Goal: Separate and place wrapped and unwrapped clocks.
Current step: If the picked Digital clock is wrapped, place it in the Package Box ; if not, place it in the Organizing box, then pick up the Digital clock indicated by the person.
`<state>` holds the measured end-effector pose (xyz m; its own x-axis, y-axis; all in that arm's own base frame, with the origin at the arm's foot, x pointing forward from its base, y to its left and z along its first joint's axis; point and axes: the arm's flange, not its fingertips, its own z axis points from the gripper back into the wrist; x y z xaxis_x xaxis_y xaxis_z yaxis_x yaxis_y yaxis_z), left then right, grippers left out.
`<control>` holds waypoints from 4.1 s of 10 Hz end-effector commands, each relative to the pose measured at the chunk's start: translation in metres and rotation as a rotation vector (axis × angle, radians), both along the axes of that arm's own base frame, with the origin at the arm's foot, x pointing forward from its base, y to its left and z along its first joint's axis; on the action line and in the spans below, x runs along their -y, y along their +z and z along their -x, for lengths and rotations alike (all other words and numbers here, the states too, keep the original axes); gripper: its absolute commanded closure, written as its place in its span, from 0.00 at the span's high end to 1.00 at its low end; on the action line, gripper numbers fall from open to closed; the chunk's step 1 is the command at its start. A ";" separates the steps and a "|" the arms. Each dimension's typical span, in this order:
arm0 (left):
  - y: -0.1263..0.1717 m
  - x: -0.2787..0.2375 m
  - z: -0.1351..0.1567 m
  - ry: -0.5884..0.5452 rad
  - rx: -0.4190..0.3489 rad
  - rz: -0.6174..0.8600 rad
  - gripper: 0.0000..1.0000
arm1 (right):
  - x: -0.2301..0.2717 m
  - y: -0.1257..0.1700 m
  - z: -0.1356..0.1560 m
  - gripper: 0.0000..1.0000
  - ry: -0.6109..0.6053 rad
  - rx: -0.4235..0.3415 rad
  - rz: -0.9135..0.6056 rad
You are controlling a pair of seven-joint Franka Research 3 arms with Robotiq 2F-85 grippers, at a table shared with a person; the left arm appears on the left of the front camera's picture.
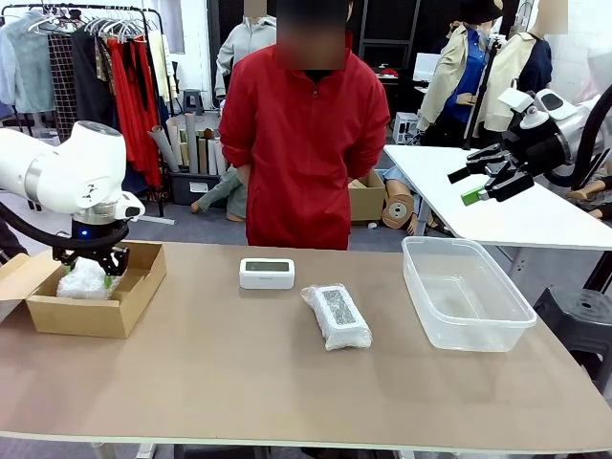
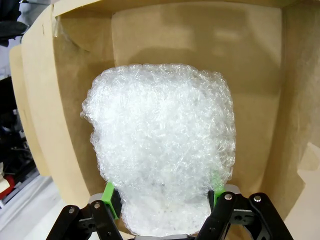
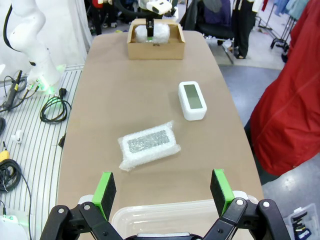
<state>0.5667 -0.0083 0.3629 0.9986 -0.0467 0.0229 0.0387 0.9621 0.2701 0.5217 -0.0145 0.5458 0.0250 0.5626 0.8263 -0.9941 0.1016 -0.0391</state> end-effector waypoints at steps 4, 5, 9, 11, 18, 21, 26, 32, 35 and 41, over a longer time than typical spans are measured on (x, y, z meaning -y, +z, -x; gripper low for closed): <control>-0.004 -0.012 -0.013 -0.046 0.007 -0.036 0.00 | 0.000 0.001 0.001 1.00 0.000 0.004 -0.001; -0.006 -0.013 -0.014 -0.047 0.004 -0.034 0.00 | 0.000 0.001 0.001 1.00 0.000 0.004 -0.001; -0.012 -0.016 -0.019 -0.051 -0.010 -0.047 0.00 | 0.000 0.001 0.001 1.00 0.000 0.004 -0.001; -0.014 -0.019 -0.020 -0.039 -0.008 -0.064 0.00 | 0.000 0.001 0.001 1.00 0.000 0.004 -0.001; -0.011 -0.022 -0.020 -0.040 0.001 -0.072 1.00 | 0.000 0.001 0.001 1.00 0.000 0.004 -0.001; -0.007 -0.021 -0.017 -0.052 0.007 -0.067 1.00 | 0.000 0.001 0.001 1.00 0.000 0.004 -0.001; 0.023 -0.013 0.001 -0.082 0.040 -0.021 1.00 | 0.000 0.001 0.001 1.00 0.000 0.004 -0.001; 0.026 -0.011 -0.006 -0.060 0.041 -0.040 1.00 | 0.000 0.001 0.001 1.00 0.000 0.004 -0.001; 0.026 -0.011 -0.006 -0.060 0.041 -0.040 1.00 | 0.000 0.001 0.001 1.00 0.000 0.004 -0.001; 0.062 0.002 0.018 -0.318 -0.056 0.007 1.00 | 0.000 0.001 0.001 1.00 0.000 0.004 -0.001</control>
